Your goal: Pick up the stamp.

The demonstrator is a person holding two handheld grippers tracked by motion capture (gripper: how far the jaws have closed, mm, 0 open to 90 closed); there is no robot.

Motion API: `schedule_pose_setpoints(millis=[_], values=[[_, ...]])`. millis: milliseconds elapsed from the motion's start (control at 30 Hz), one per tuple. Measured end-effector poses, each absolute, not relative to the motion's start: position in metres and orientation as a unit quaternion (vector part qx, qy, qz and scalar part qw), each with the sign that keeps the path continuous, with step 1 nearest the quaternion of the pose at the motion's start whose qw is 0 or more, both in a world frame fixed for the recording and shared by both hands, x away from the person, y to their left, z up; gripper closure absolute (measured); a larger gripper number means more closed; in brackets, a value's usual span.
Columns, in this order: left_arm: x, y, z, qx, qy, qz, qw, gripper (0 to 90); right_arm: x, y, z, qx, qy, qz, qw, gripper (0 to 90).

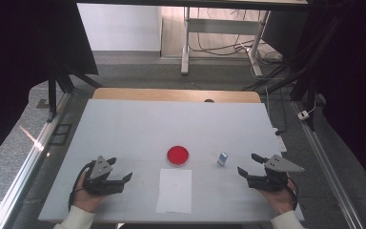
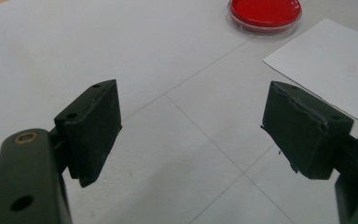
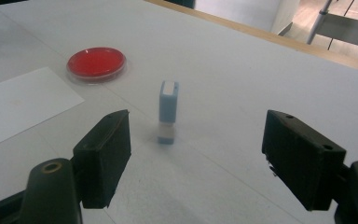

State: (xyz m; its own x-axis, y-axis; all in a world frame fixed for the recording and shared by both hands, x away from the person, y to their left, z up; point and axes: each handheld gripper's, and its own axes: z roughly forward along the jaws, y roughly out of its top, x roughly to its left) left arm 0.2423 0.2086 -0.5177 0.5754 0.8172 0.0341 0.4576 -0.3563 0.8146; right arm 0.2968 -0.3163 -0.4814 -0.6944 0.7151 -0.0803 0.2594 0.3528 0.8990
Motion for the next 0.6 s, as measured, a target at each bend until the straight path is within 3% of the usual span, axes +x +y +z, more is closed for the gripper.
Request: schedule_pose_setpoints(millis=[600], values=[[0.248,0.205,-0.520,0.797,0.402,0.218,0.394,19.6,0.315,-0.291,-0.453,0.302,0.812,0.453,0.208,28.1]])
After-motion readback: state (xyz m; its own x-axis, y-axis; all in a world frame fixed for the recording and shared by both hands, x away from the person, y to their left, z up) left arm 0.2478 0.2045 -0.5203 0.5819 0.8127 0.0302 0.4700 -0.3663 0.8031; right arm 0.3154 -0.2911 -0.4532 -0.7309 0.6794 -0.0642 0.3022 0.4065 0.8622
